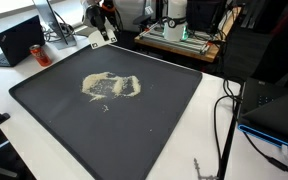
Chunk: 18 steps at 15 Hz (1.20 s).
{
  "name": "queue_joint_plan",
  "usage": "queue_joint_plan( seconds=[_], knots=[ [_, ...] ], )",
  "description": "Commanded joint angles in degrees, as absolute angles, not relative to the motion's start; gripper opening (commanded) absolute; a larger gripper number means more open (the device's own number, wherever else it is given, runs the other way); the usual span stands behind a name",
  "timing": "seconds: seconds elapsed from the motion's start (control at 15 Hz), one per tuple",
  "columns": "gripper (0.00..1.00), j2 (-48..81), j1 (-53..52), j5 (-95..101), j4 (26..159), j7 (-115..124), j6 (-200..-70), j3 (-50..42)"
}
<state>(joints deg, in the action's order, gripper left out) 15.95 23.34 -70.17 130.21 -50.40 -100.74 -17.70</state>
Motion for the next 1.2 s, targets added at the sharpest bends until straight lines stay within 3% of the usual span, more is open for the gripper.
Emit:
queue_joint_plan(
  seconds=[0.0,0.67,1.13],
  knots=[
    [0.01,16.57,24.75,-74.58,133.64,-55.97,-99.71,-19.34],
    [0.01,17.73,24.32,-77.58,137.87,-57.94,-103.16,-21.57],
    [0.01,14.07,19.17,-72.07,138.25,-55.17,-115.20,-20.69]
  ],
)
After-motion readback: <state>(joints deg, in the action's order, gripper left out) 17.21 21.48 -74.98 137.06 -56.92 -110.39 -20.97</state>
